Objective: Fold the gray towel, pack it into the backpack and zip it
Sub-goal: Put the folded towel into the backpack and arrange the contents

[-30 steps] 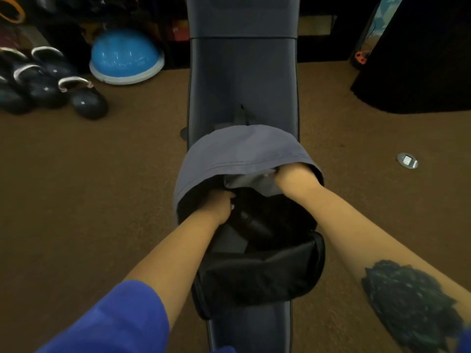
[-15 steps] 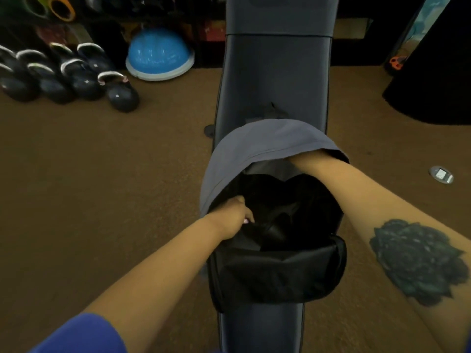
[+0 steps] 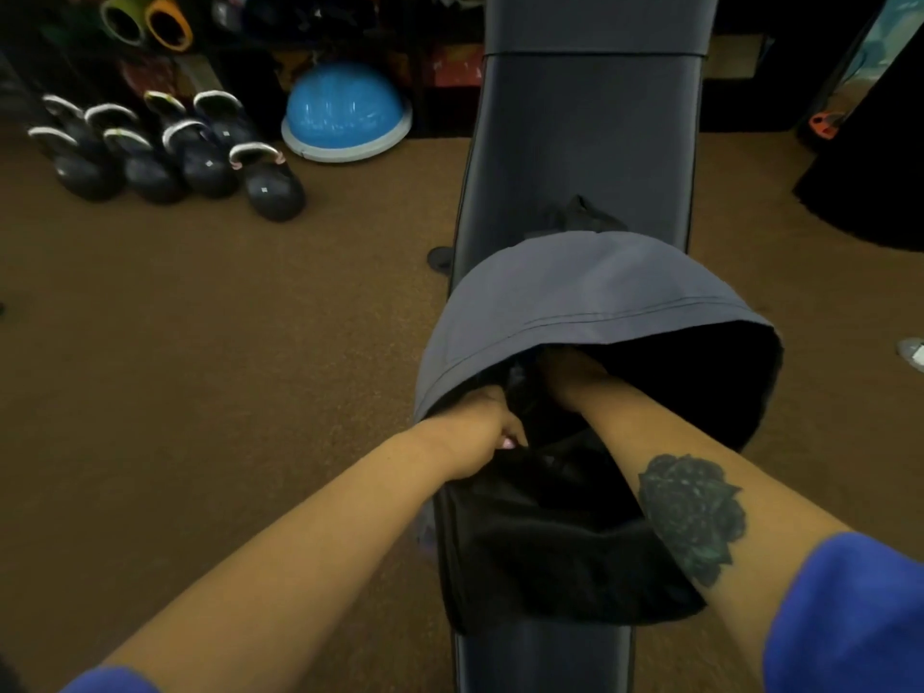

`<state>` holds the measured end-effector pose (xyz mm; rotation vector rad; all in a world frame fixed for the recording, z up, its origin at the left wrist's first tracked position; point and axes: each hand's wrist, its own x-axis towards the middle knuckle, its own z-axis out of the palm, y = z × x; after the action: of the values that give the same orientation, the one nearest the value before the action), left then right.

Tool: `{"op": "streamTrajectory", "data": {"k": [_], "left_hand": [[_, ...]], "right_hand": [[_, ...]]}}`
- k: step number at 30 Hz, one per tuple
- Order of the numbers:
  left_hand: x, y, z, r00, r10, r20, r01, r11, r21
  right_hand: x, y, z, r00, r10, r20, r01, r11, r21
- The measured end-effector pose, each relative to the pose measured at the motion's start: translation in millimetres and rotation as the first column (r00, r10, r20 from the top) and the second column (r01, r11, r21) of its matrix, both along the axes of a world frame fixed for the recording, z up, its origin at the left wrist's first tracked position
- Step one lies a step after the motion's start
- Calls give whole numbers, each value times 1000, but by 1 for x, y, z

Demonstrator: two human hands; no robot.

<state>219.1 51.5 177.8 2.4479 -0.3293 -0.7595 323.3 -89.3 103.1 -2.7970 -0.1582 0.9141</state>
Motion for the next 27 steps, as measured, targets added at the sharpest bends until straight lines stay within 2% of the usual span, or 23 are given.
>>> {"op": "streamTrajectory", "data": {"k": [3,6,10,13,15,17,19,21,24,27], "left_hand": [[4,3,-4,995,-100,28,98,994,52],[6,5,-5,983,-168,74,162,984,79],[8,2,-2,982,-182,53,176,979,99],[12,-1,1,990,-138,10,136,985,107],[14,-5,5,998,-58,22,56,994,94],[21,-11,8,995,94,41,-96,994,50],[29,-18,9,957,291,-10,-291,956,-27],[38,-22,2,899,438,-18,-438,896,-73],[50,-27,-5,796,606,-19,-603,789,-115],[63,-32,-6,761,649,-10,-647,758,-79]], "right_hand": [[3,5,-34,985,2,-171,-21,994,-105],[2,8,-41,976,4,-218,-25,995,-93],[7,6,-34,984,-15,-179,11,1000,-28],[-1,-4,-4,993,-90,-76,97,991,96],[-12,-16,20,978,-208,33,197,958,208],[-26,-30,44,932,-335,139,277,905,322],[-43,-38,66,862,-418,286,286,868,406],[-57,-42,80,817,-433,381,256,864,434],[-70,-48,87,804,-438,401,240,857,456],[-76,-48,81,872,-345,347,195,896,399]]}}
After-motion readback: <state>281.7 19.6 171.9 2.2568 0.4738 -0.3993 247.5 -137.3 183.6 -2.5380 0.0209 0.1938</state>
